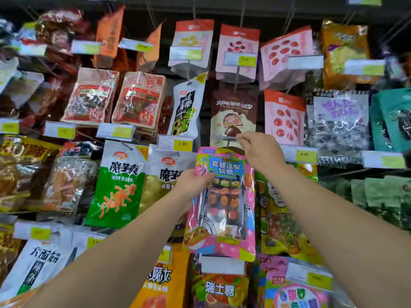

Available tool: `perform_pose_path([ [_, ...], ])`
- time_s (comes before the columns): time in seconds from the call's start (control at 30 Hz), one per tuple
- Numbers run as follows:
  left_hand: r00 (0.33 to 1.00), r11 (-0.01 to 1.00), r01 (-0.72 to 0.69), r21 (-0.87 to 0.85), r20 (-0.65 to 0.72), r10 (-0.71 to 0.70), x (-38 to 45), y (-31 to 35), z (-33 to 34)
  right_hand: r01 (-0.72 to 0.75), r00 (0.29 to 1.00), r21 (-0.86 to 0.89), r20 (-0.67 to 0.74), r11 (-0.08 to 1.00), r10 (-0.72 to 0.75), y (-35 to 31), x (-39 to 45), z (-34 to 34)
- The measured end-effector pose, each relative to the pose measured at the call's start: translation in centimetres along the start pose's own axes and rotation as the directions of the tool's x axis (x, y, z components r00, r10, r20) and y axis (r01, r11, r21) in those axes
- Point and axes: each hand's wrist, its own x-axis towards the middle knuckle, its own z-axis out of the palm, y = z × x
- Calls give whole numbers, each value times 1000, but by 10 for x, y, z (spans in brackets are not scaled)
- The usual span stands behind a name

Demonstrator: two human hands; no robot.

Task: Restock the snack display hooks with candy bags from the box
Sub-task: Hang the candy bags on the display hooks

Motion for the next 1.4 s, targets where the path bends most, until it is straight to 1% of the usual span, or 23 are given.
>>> perform_pose_path([
  [0.2, 995, 993, 95, -72, 14, -95, 9, -1, 10, 14, 1000, -22, 9, 1000, -14, 1, 0, 3],
  [0.27, 993, 991, 117, -62, 12, -117, 10, -4, 10, 34, 999, -49, 23, 998, -33, 3, -3, 6],
  [0.33, 995, 994, 104, -34, -6, -104, 12, -9, 9, 56, 998, -37, 19, 998, -56, 9, -12, 9],
  [0.43, 995, 997, 77, 20, -62, -75, 8, -18, 7, -22, 1000, 80, 16, 997, 21, 19, -43, 19],
  [0.5, 996, 996, 63, 62, -67, -59, -1, -23, 3, -93, 995, 140, 41, 986, 88, 24, -69, 30],
  [0.57, 999, 992, 14, 124, -51, -7, -7, -34, -1, -172, 983, 183, 101, 968, 155, 27, -98, 42],
  [0.67, 996, 941, -53, 334, -49, 74, -18, -52, -9, -267, 954, 297, 216, 917, 207, 28, -142, 56],
  [0.7, 996, 928, -54, 369, -46, 76, -23, -58, -12, -281, 951, 335, 226, 899, 213, 28, -154, 60],
  [0.77, 996, 926, -72, 370, -18, 85, -36, -67, -16, -306, 947, 382, 220, 872, 236, 27, -172, 65],
  [0.9, 969, 859, -210, 467, -19, 248, -55, -81, -21, -311, 947, 380, 198, 871, 252, 27, -188, 68],
  [0.93, 958, 835, -250, 490, 0, 286, -58, -83, -21, -309, 948, 372, 197, 875, 251, 26, -189, 69],
  [1.0, 942, 777, -299, 554, 39, 334, -57, -84, -21, -319, 943, 336, 207, 887, 261, 26, -186, 70],
  [1.03, 941, 755, -296, 585, 43, 335, -55, -83, -21, -330, 937, 312, 220, 891, 270, 26, -183, 70],
  [1.13, 961, 733, -244, 634, 57, 271, -51, -70, -20, -374, 910, 237, 279, 897, 305, 25, -174, 71],
  [1.2, 977, 729, -210, 652, 106, 187, -51, -67, -20, -394, 891, 164, 310, 904, 332, 25, -170, 74],
  [1.3, 978, 696, -188, 693, 194, 72, -54, -70, -22, -420, 853, 67, 370, 905, 368, 24, -170, 78],
  [1.4, 975, 723, -159, 672, 222, 8, -58, -73, -28, -423, 823, 2, 419, 906, 383, 20, -175, 78],
])
